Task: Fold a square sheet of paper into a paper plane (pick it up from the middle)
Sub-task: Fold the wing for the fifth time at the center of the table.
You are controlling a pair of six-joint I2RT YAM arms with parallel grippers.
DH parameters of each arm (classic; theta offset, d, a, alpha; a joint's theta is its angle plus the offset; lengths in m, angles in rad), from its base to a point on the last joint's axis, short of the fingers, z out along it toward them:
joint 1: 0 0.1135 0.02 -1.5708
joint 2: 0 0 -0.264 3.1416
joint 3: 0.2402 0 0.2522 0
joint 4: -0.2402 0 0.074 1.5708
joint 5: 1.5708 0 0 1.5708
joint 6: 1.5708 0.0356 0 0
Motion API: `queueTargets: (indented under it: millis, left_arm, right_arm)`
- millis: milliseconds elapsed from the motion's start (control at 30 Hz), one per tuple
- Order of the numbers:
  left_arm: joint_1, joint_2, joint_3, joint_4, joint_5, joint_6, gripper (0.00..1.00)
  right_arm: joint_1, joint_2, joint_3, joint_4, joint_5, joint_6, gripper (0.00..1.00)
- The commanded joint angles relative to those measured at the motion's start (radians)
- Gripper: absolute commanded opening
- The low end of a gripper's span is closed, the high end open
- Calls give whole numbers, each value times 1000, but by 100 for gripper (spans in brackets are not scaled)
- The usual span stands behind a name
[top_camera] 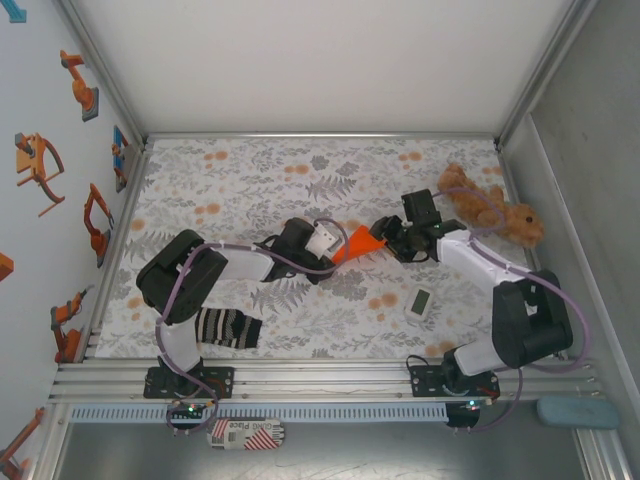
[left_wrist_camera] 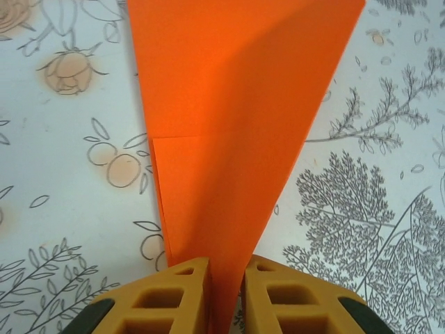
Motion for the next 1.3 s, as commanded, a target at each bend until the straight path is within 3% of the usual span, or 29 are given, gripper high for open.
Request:
queueTargets:
  millis: [0,200,333,633,1267]
  left_arm:
    - [51,19,-47,19,46,-99,18]
    - [149,-16,-149,174,97,-225,17]
    - [191,-20,-181,232,145,-317,17]
    - [210,7,-142,173,189,-418,17]
    - [211,43,-96,54,194,-440,18]
  right_arm:
    - [-5,-35,-13,0,19,-96,60]
    - [19,13,-29,108,-73,-114,60]
    - [76,64,-14,131,-49,-184,59]
    - [178,270,135,90,-5,-306,59]
    - [180,460,251,179,-61,-329,61]
